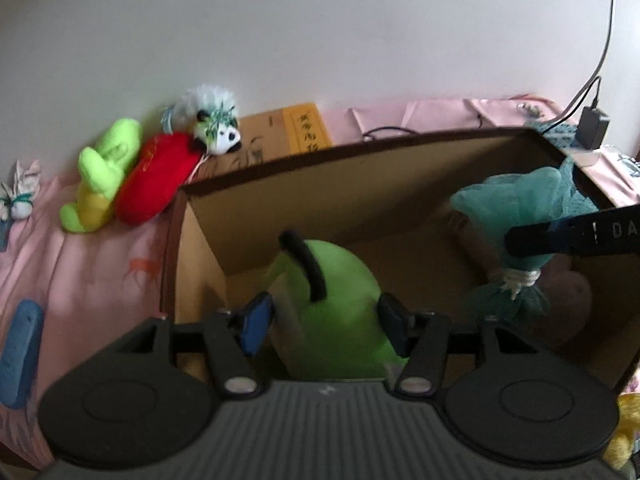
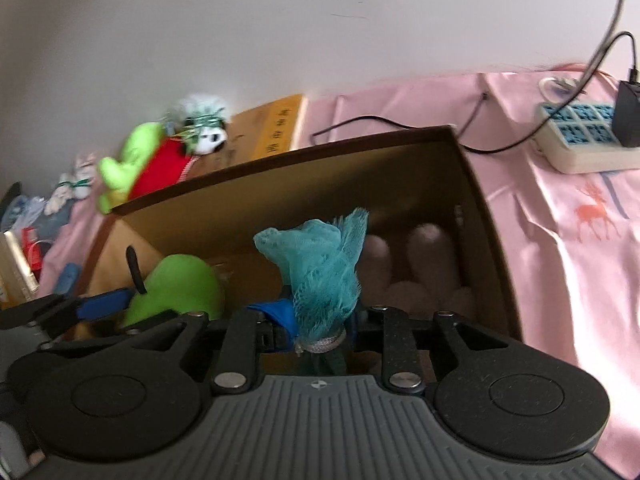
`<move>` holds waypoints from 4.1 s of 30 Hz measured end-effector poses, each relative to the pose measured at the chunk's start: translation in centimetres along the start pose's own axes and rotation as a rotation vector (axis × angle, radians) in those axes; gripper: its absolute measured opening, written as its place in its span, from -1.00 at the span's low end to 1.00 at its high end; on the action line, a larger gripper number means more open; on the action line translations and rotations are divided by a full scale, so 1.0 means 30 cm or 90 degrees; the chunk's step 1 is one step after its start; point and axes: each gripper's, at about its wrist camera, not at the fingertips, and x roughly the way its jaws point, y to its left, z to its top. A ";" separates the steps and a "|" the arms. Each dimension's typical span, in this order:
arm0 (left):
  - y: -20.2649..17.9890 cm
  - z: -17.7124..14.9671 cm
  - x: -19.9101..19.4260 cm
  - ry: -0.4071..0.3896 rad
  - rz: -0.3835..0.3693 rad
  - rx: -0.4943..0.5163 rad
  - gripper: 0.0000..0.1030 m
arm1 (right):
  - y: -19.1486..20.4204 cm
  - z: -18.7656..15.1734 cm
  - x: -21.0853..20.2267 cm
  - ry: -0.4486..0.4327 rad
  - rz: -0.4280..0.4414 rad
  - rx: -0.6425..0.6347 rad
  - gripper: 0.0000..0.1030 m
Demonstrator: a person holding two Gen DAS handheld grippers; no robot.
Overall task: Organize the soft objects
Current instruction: 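Carry the caterpillar and teal puff into the brown box and open both tools, then grasp the grey sock with the left tool while the right tool grasps the red mesh puff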
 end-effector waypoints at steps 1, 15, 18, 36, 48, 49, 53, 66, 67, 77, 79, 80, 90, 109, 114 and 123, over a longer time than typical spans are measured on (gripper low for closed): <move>0.004 0.001 -0.002 -0.004 0.000 -0.002 0.17 | -0.009 0.004 -0.001 -0.004 0.001 0.007 -0.83; 0.079 -0.018 -0.153 -0.073 0.013 -0.089 0.37 | -0.071 -0.004 -0.126 -0.088 0.094 0.112 -0.70; 0.107 -0.039 -0.222 -0.089 0.010 -0.121 0.37 | -0.057 -0.015 -0.185 -0.106 0.110 0.107 -0.70; -0.039 -0.169 -0.557 -0.130 0.015 -0.129 0.38 | -0.038 -0.239 -0.529 -0.188 0.235 0.095 -0.68; -0.147 -0.304 -0.712 -0.124 0.057 -0.179 0.39 | -0.098 -0.415 -0.620 -0.154 0.257 0.027 -0.67; -0.147 -0.323 -0.724 -0.120 0.065 -0.187 0.39 | -0.098 -0.429 -0.619 -0.147 0.263 0.020 -0.67; -0.141 -0.398 -0.767 -0.105 0.105 -0.218 0.39 | -0.094 -0.481 -0.611 -0.117 0.289 0.002 -0.67; -0.119 -0.661 -0.835 -0.023 0.161 -0.265 0.43 | -0.012 -0.649 -0.526 0.002 0.334 -0.121 -0.65; -0.117 -0.682 -0.828 -0.012 0.159 -0.264 0.43 | 0.004 -0.666 -0.524 0.009 0.339 -0.144 -0.65; -0.064 -0.822 -0.678 0.091 0.099 -0.227 0.45 | 0.143 -0.772 -0.426 0.103 0.341 -0.253 -0.64; -0.055 -0.828 -0.653 0.100 0.084 -0.212 0.45 | 0.173 -0.772 -0.407 0.108 0.332 -0.259 -0.64; -0.050 -0.827 -0.641 0.103 0.074 -0.205 0.45 | 0.185 -0.772 -0.398 0.111 0.329 -0.259 -0.63; -0.017 -0.835 -0.514 0.157 0.006 -0.112 0.49 | 0.280 -0.802 -0.312 0.146 0.305 -0.229 -0.60; 0.044 -0.832 -0.516 0.123 -0.129 0.001 0.16 | 0.259 -0.817 -0.295 0.208 0.281 -0.126 -0.73; 0.080 -0.820 -0.578 0.105 -0.167 0.021 0.16 | 0.217 -0.802 -0.377 0.199 0.290 -0.106 -0.73; 0.092 -0.727 -0.701 0.025 -0.246 0.080 0.16 | 0.159 -0.756 -0.547 0.113 0.288 -0.052 -0.73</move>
